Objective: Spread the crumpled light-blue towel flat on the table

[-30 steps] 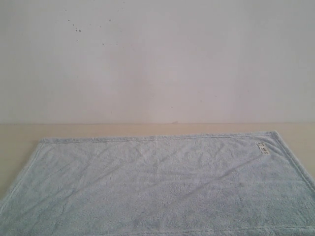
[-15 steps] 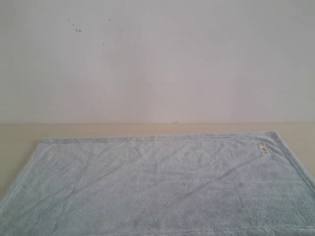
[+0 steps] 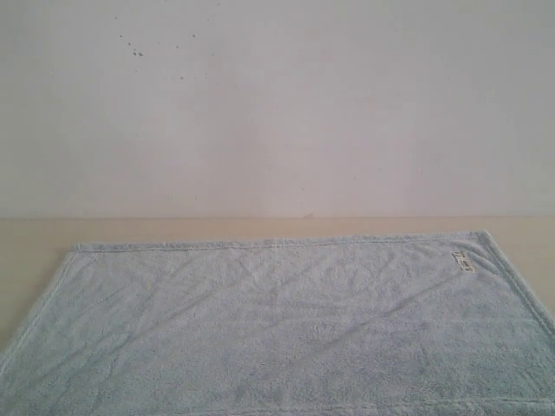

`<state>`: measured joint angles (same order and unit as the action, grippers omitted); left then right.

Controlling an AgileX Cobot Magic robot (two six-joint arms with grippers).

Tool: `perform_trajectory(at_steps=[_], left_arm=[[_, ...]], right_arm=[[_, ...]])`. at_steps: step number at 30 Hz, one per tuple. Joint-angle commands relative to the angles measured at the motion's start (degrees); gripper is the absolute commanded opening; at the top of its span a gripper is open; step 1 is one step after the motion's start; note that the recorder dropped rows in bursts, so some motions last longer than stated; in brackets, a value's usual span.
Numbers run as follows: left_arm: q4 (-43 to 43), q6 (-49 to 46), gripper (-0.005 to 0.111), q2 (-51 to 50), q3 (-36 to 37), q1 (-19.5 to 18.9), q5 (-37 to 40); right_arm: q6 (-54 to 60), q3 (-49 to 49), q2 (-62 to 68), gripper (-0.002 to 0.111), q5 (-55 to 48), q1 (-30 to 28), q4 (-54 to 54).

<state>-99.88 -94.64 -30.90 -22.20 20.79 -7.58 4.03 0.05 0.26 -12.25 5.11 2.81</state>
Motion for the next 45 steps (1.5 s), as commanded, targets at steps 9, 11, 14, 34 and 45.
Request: perform_trajectory(at_steps=[9, 11, 14, 34, 45], left_arm=[[60.2, 39.5, 0.004, 5.2, 5.5, 2.6, -9.0], [63.0, 55.2, 0.004, 6.4, 8.3, 2.6, -10.1], [80.1, 75.1, 0.004, 10.4, 13.3, 2.1, -10.0], [101.2, 101.4, 0.004, 30.8, 22.2, -2.5, 9.2], [101.0, 95.0, 0.004, 30.9, 22.2, -2.5, 12.2]], right_arm=[[0.4, -0.1, -0.3, 0.000, 0.1, 0.1, 0.0], [0.4, -0.1, -0.3, 0.000, 0.1, 0.1, 0.0], [0.4, -0.1, -0.3, 0.000, 0.0, 0.1, 0.0], [0.3, -0.1, -0.3, 0.000, 0.0, 0.1, 0.0], [0.4, -0.1, -0.3, 0.000, 0.1, 0.1, 0.0]])
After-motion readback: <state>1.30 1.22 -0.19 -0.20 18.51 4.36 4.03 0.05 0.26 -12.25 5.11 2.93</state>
